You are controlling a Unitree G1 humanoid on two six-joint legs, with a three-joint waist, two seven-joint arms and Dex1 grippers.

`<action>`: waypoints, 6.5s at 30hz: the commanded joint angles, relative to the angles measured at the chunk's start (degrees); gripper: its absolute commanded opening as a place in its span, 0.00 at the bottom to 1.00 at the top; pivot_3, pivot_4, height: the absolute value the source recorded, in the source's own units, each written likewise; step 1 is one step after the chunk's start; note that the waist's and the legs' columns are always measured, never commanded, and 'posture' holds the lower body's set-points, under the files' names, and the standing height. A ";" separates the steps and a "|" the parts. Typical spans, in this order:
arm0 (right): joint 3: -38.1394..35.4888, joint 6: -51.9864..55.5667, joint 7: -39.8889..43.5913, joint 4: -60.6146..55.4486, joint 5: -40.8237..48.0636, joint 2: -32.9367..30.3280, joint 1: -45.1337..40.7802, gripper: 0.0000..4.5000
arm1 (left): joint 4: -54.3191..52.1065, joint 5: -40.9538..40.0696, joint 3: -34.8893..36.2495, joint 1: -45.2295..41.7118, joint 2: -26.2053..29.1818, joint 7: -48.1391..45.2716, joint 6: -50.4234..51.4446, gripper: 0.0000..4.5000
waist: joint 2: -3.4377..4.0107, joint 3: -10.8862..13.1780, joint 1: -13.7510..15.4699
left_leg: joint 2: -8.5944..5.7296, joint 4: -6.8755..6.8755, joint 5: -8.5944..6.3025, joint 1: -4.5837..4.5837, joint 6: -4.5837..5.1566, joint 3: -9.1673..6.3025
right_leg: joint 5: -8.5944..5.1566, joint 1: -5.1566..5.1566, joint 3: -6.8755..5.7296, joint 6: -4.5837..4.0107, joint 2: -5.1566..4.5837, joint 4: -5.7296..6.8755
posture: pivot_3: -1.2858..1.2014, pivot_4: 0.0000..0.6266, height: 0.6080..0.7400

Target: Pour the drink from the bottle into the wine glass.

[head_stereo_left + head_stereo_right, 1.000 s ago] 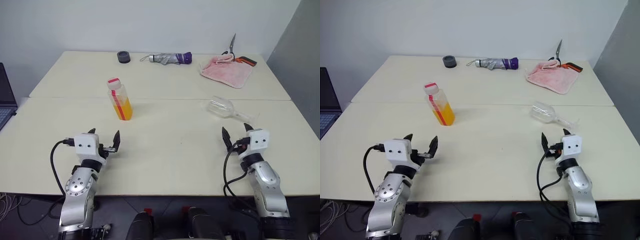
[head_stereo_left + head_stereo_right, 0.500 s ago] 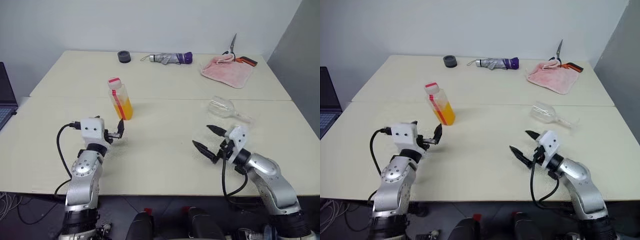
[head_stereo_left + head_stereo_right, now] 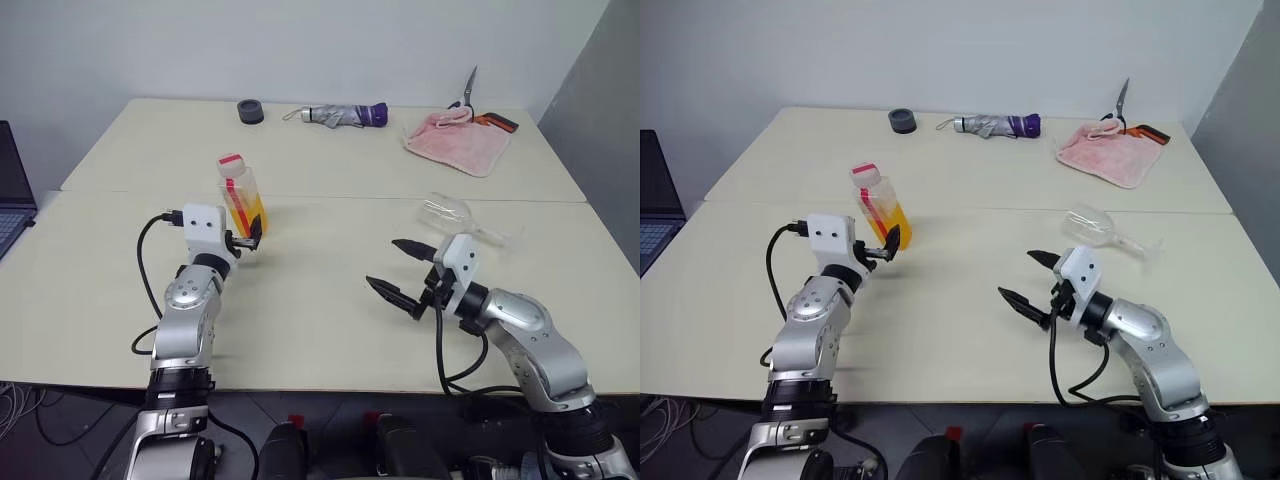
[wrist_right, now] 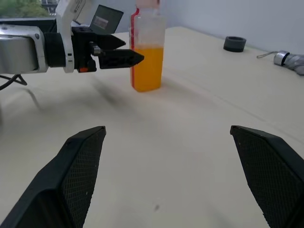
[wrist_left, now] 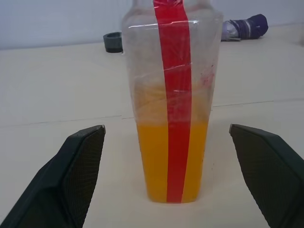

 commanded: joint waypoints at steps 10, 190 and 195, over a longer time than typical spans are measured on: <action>-0.37 3.15 3.47 -3.28 7.12 0.65 -3.00 1.00 | 7.30 0.64 0.00 -7.85 0.07 0.79 -4.56 1.00 | 0.00 0.00 0.03 | -0.02 0.00 0.00 -0.07 0.00 -0.08 | 0.01 -0.01 -0.09 -0.02 -0.06 -0.03 | 0.52 0.24 1.00; 3.74 20.33 -32.07 -18.53 -8.60 15.43 -5.39 0.86 | 24.09 -4.62 -18.72 -25.20 -6.93 -53.18 -14.21 0.42 | 0.13 0.15 -0.07 | -0.10 0.09 0.00 -0.21 0.03 -0.12 | -0.02 -0.12 -0.08 0.00 0.01 0.09 | 0.52 0.24 1.00; 4.54 19.34 -29.45 -17.96 -7.90 14.59 -5.85 0.47 | 23.57 -4.69 -18.57 -24.71 -6.78 -52.89 -14.13 0.42 | 0.13 0.15 -0.08 | -0.10 0.09 0.00 -0.21 0.04 -0.12 | -0.02 -0.12 -0.07 0.00 0.01 0.09 | 0.52 0.24 1.00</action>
